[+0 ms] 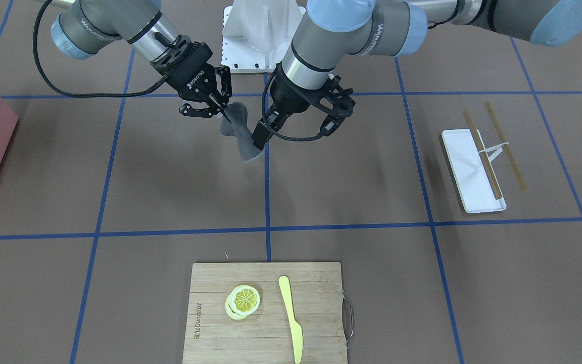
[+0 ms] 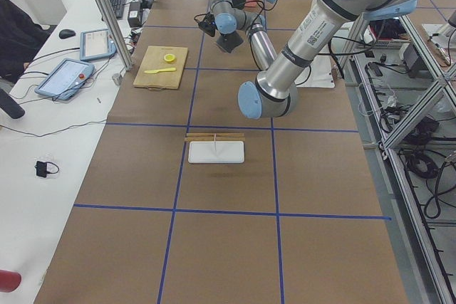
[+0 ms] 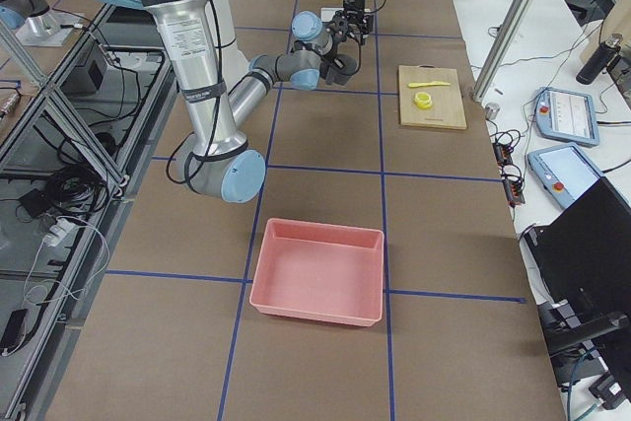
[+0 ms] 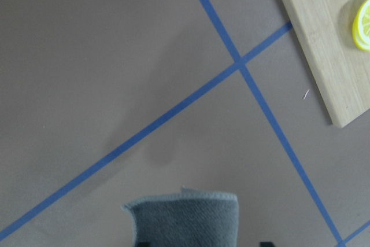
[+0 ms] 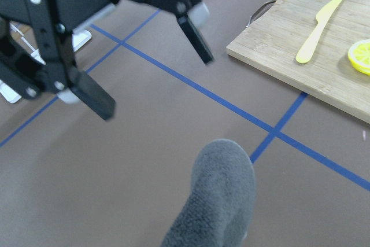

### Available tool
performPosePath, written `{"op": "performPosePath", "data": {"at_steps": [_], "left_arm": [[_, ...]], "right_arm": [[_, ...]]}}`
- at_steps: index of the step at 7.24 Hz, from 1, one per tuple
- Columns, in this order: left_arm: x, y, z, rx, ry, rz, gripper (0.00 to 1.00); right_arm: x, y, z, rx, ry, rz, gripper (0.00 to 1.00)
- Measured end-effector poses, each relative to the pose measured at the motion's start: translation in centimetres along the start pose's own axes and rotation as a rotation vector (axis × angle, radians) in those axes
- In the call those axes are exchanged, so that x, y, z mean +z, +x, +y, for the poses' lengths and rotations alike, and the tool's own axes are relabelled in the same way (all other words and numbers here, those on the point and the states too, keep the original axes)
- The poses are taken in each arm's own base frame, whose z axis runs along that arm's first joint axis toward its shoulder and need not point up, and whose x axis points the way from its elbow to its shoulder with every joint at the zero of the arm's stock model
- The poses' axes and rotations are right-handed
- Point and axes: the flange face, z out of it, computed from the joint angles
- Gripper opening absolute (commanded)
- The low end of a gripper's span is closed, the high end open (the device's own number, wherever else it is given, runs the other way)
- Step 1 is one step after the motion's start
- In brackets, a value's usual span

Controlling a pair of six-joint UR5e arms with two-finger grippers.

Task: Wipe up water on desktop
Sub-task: 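Lower the cloth to the table with the right gripper while the left arm withdraws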

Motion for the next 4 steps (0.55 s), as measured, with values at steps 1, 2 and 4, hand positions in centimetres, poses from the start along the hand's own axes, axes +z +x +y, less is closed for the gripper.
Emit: {"op": "performPosePath", "data": {"at_steps": [1, 2, 4], "left_arm": [[-1.6, 0.1, -2.2, -0.015, 0.029, 0.016, 0.98], [-3.1, 0.3, -4.4, 0.001, 0.061, 0.029, 0.98], [-7.1, -0.3, -8.1, 0.110, 0.141, 0.005, 0.98]], "right_arm": [[-0.6, 2.3, 0.8, 0.015, -0.026, 0.049, 0.00], [-1.4, 5.1, 1.2, 0.037, -0.078, 0.125, 0.00], [-2.6, 9.6, 1.8, -0.013, -0.208, 0.258, 0.00]]}}
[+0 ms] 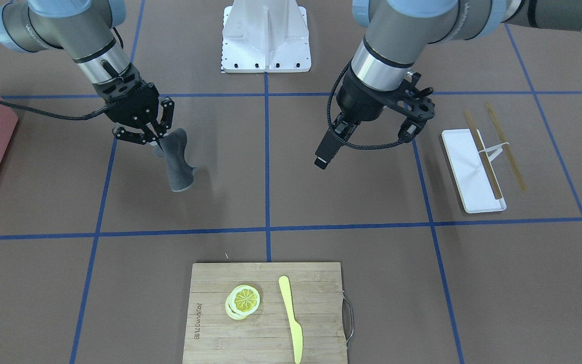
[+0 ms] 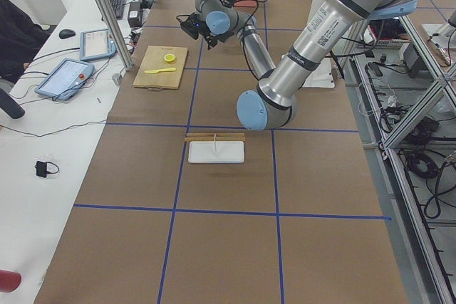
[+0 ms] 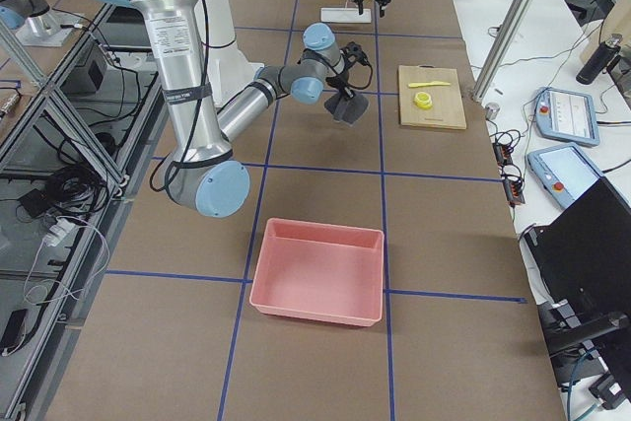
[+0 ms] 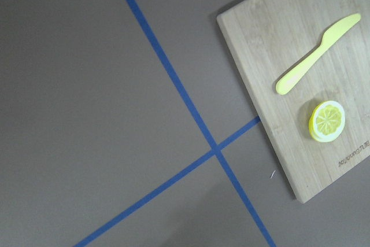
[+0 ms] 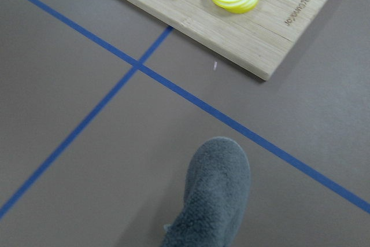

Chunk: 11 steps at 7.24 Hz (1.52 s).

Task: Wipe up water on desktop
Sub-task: 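Lower the cloth to the table with the right gripper while the left arm withdraws, then wipe the cloth across the table away from the robot with the right gripper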

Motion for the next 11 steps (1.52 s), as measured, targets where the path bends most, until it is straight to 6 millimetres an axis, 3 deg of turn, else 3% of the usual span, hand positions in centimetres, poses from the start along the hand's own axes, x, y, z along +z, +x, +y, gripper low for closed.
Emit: {"op": "performPosePath", "data": {"at_steps": [1, 3, 4, 5, 7, 9, 11], "left_arm": [[-1.9, -0.9, -2.2, 0.061, 0.039, -0.018, 0.98], [-5.3, -4.6, -7.1, 0.219, 0.100, -0.031, 0.98], [-6.3, -6.4, -9.1, 0.279, 0.121, -0.041, 0.98], [-6.4, -7.7, -10.5, 0.304, 0.133, -0.056, 0.98], [-6.1, -9.6, -12.4, 0.323, 0.190, -0.075, 0.98], [-6.0, -10.8, -13.7, 0.388, 0.263, -0.093, 0.98], [-5.5, -11.7, -14.6, 0.428, 0.277, -0.120, 0.98]], "right_arm": [[0.0, 2.6, 0.7, -0.051, -0.049, 0.056, 0.00], [-0.2, 8.9, 3.4, -0.183, -0.153, 0.158, 0.00], [-0.3, 11.4, 4.7, -0.243, -0.209, 0.197, 0.00], [0.3, 12.5, 5.6, -0.280, -0.260, 0.216, 0.00], [4.4, 11.3, 6.1, -0.315, -0.336, 0.204, 0.00], [8.2, 7.8, 6.3, -0.328, -0.376, 0.159, 0.00], [9.1, 3.9, 6.2, -0.269, -0.384, 0.068, 0.00]]}}
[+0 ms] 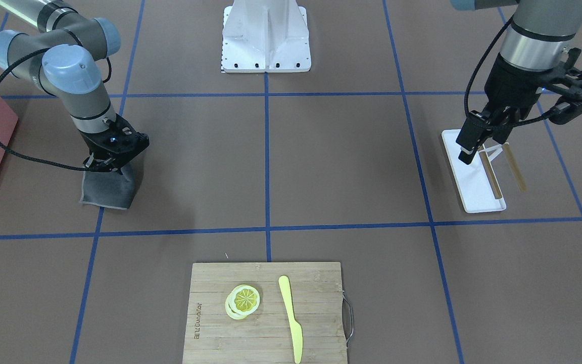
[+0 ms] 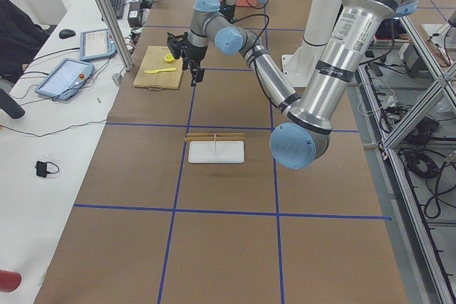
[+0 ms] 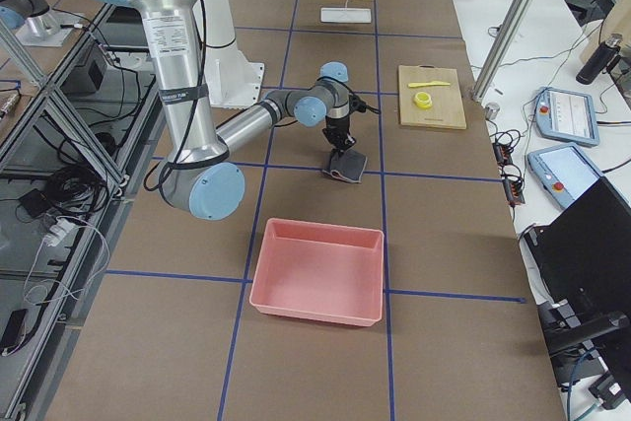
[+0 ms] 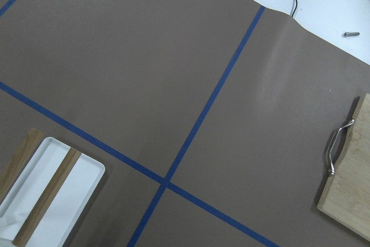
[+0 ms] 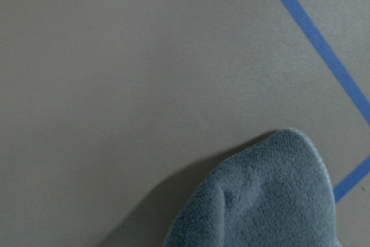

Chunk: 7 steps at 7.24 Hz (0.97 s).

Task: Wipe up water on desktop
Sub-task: 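Wipe the cloth across the table away from the robot with the right gripper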

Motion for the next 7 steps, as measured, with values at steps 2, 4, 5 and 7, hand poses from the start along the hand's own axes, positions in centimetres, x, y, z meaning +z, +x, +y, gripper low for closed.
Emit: {"op": "performPosePath", "data": {"at_steps": [2, 4, 5, 7], "left_arm": [[0.3, -0.2, -0.2, 0.018, 0.002, -0.008, 0.98], [0.2, -0.7, -0.7, 0.073, 0.008, -0.012, 0.98], [0.2, -1.0, -0.8, 0.087, 0.009, -0.014, 0.98], [0.0, -1.0, -0.6, 0.108, 0.010, -0.010, 0.98]], "right_arm": [[-0.9, -4.7, -0.8, 0.091, 0.002, -0.136, 0.00], [-2.6, -11.6, -0.4, 0.200, -0.015, -0.253, 0.00], [-3.3, -14.5, 0.0, 0.251, -0.027, -0.290, 0.00], [-3.5, -15.1, 0.3, 0.305, -0.039, -0.292, 0.00]]}}
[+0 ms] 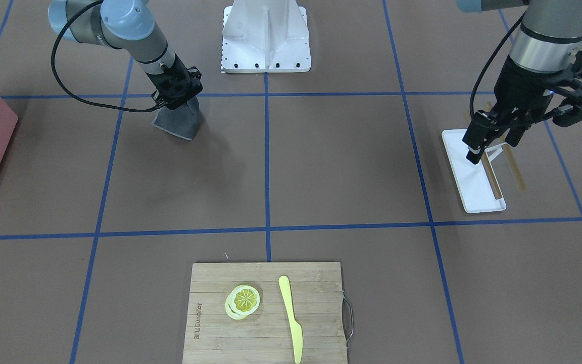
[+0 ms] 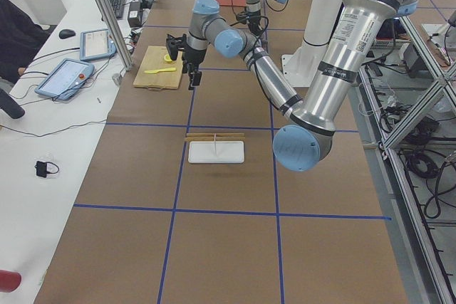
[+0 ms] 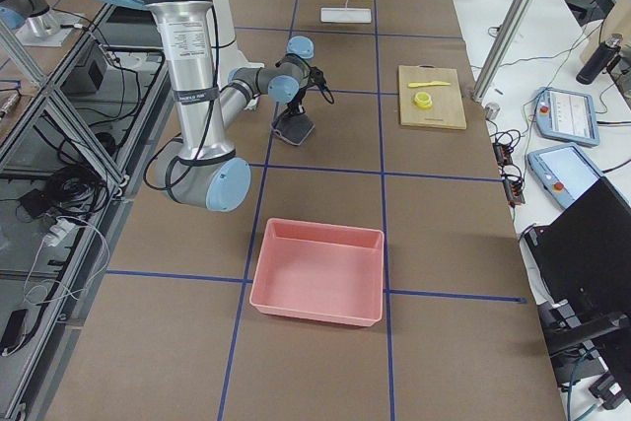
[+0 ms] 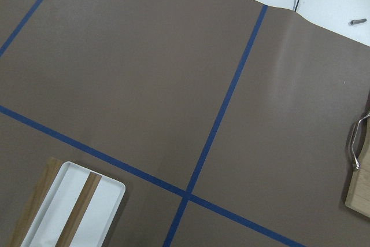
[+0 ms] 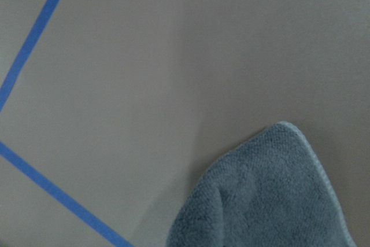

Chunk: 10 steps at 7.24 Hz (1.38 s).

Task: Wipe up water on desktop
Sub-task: 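Wipe the cloth across the table away from the robot with the right gripper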

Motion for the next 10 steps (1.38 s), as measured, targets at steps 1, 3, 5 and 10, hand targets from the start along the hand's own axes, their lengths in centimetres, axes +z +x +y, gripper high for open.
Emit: {"op": "performPosePath", "data": {"at_steps": [1, 3, 5, 10], "left_arm": [[0.0, 0.0, 0.0, 0.006, 0.002, 0.000, 0.98], [0.0, 0.2, 0.1, 0.010, 0.006, 0.000, 0.98], [0.0, 0.4, 0.1, 0.013, 0.006, 0.002, 0.98], [0.2, 0.6, 0.1, 0.013, 0.004, -0.001, 0.98]], "right_arm": [[-0.4, 2.4, -1.1, 0.008, 0.010, 0.028, 0.00], [-1.0, 10.0, -4.0, -0.018, 0.016, 0.103, 0.00], [-2.0, 18.1, -5.7, -0.039, 0.001, 0.155, 0.00], [-5.4, 32.6, -8.1, -0.084, -0.029, 0.182, 0.00]]}}
